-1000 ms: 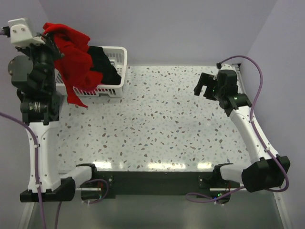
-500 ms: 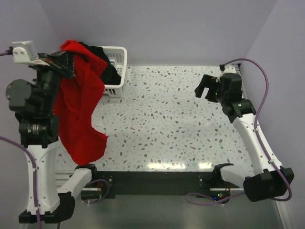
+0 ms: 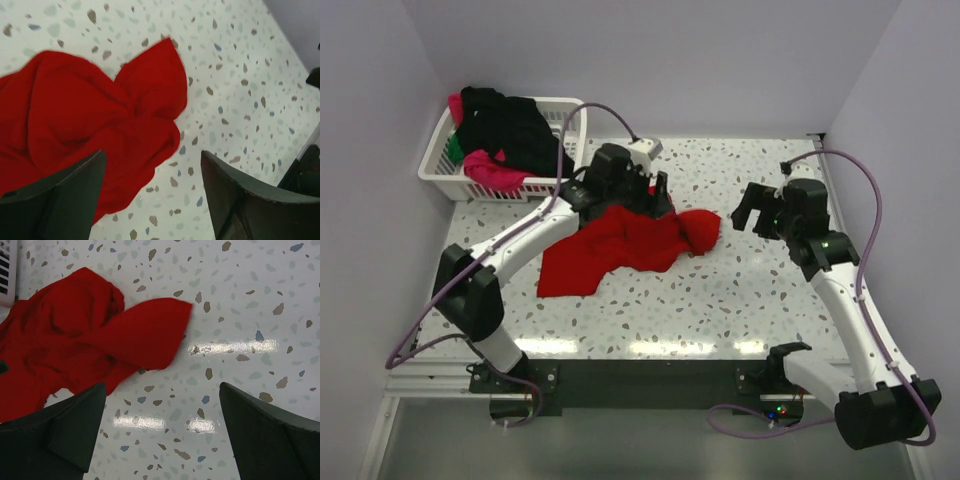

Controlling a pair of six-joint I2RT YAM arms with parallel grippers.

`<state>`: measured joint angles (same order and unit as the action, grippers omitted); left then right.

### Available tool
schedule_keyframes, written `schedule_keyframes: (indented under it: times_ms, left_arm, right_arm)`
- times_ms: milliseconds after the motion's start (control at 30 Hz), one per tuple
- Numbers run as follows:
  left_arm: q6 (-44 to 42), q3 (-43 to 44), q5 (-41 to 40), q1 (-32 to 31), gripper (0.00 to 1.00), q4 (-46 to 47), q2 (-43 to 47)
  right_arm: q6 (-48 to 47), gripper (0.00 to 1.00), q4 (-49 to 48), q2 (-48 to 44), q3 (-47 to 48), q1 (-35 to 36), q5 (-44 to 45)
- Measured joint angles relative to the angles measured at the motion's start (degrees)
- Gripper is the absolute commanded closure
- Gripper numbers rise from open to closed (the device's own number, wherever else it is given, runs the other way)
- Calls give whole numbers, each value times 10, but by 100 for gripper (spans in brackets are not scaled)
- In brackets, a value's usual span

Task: Fold and stack the t-shirts
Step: Move the tshirt to the center of the board, then flatten the tshirt out

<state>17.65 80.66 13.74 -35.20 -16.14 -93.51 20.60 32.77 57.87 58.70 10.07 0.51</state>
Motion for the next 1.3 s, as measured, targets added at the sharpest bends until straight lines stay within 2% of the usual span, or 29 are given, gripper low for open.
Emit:
schedule_keyframes:
  times_ms: [67,167,333,367,600,833,1033,1300]
  left_arm:
    - [2,-2,-5,-24,14,-21,-20]
    - [9,-22,-44,-31,12,-33,3]
    - [44,-104,-166,-15,17,-58,118]
    - [55,-126,-186,-9,21,-67,145]
    - [158,-315,-269,83,24,-144,277]
    - [291,-393,-357,89,28,-246,341]
    - [365,-454,-395,103,37,-278,372]
    - [399,-527,-405,141,47,-247,404]
  right_arm:
    - [-1,1,0,5,-12,0,0]
    - [-3,1,-2,25,-23,0,0]
    - [-9,1,-11,68,-35,0,-7]
    - [-10,2,-12,76,-38,0,-10]
    - [-12,5,-19,112,-55,0,-34]
    - [-10,5,-24,116,-62,0,-51]
    - [-7,5,-26,116,-63,0,-61]
    - [-5,5,-33,116,-72,0,-63]
